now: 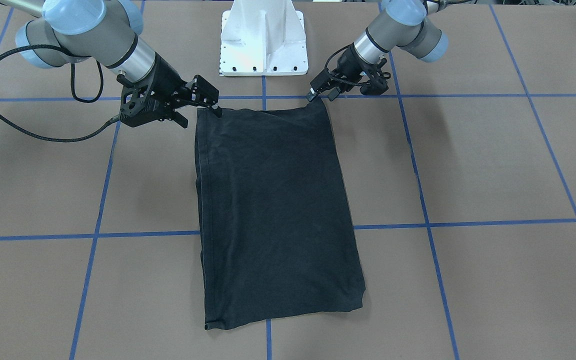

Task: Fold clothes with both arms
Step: 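Lower the left gripper to the shirt's near corner nearest it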

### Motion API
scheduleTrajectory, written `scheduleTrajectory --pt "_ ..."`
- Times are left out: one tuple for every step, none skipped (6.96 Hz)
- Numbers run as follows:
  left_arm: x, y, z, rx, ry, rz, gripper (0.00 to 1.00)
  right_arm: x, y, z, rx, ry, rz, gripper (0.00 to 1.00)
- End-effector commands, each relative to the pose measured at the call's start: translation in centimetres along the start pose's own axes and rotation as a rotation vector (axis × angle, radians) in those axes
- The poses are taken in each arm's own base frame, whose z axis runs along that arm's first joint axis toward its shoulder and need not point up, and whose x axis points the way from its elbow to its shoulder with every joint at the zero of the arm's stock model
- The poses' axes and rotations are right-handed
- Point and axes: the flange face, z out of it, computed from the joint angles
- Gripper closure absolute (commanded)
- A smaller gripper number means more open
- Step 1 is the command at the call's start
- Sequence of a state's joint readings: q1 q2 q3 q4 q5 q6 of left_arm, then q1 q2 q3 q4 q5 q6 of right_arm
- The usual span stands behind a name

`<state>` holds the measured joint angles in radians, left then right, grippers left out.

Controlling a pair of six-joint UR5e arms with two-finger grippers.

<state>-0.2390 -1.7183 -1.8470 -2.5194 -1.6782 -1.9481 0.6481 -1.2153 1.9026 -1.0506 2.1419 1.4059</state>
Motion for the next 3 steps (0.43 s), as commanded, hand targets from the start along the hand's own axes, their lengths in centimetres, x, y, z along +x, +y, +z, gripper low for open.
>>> scheduleTrajectory --pt "0.57 1.01 1.25 -0.001 -0.028 0.001 0.07 -0.05 0.00 -0.07 0.000 -0.001 -0.001 0.00" --pt "0.39 1.01 1.51 0.001 -0.039 0.000 0.11 -0.06 0.06 -0.01 -0.002 -0.001 -0.002 0.00" --pt "0.22 0.91 1.67 0.004 -0.042 0.000 0.14 -0.06 0.06 -0.01 -0.002 -0.001 0.000 0.00"
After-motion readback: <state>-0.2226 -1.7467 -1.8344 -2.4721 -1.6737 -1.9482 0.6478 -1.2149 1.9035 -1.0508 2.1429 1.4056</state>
